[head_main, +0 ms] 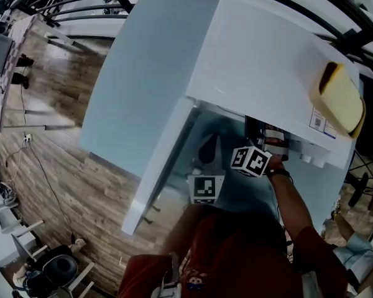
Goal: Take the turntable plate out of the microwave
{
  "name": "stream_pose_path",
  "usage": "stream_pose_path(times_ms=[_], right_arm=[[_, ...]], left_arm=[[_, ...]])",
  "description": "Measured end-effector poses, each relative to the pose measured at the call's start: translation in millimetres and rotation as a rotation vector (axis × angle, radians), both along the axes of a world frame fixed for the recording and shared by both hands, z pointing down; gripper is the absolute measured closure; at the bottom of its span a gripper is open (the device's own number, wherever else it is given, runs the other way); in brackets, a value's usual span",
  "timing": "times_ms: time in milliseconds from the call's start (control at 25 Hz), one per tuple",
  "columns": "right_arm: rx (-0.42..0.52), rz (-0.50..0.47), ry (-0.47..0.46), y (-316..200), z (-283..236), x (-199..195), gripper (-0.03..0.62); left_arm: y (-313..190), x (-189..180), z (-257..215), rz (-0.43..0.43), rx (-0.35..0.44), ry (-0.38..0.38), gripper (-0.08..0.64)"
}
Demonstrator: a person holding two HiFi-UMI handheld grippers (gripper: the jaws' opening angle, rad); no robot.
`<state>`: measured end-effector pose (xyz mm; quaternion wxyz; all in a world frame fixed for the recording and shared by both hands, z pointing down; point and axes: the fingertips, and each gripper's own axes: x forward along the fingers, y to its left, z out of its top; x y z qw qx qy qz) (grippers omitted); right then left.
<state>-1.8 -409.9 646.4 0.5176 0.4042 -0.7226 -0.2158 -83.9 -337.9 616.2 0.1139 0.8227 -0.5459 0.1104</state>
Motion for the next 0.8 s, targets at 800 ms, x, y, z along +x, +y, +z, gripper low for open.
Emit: stream_pose_path(times_ms=[800], right_arm=[[-0.120, -0.101, -0.073, 92, -3, -8, 0.572]], left_arm=[[33, 2, -5, -0.020, -0.005, -0.002, 0.561]])
